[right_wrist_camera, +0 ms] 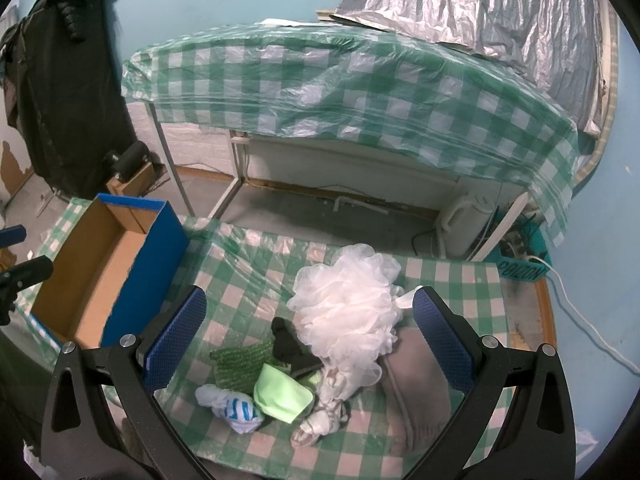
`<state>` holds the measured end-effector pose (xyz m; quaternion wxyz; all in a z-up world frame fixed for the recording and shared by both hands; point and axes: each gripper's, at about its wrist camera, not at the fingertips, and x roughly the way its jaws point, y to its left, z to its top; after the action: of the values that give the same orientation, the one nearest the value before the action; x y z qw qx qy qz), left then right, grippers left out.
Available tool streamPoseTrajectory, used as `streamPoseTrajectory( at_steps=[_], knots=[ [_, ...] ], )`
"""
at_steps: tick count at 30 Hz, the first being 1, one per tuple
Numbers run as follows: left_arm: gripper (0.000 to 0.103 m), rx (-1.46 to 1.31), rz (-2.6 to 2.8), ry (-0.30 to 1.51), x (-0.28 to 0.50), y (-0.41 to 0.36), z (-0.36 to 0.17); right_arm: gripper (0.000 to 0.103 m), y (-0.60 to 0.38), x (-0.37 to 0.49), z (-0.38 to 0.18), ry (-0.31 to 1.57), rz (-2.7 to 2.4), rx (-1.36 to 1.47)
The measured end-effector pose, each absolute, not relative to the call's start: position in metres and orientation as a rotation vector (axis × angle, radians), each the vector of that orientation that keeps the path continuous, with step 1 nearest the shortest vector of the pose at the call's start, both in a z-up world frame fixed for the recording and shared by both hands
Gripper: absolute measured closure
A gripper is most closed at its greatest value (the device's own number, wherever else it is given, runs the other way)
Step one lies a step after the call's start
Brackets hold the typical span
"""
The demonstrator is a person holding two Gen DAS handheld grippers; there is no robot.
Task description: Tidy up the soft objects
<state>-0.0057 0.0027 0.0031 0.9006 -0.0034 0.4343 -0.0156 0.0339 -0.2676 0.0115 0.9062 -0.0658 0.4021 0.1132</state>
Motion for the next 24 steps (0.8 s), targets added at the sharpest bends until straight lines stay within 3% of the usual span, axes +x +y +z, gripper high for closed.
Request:
streamPoseTrajectory(
  at_steps=[24],
  knots=[
    [0.001, -0.030, -0.029, 0.909, -0.0049, 0.0066, 0.0026, 0.001, -0.2676, 0.0324, 0.0103, 0.832, 0.231, -0.135]
  ],
)
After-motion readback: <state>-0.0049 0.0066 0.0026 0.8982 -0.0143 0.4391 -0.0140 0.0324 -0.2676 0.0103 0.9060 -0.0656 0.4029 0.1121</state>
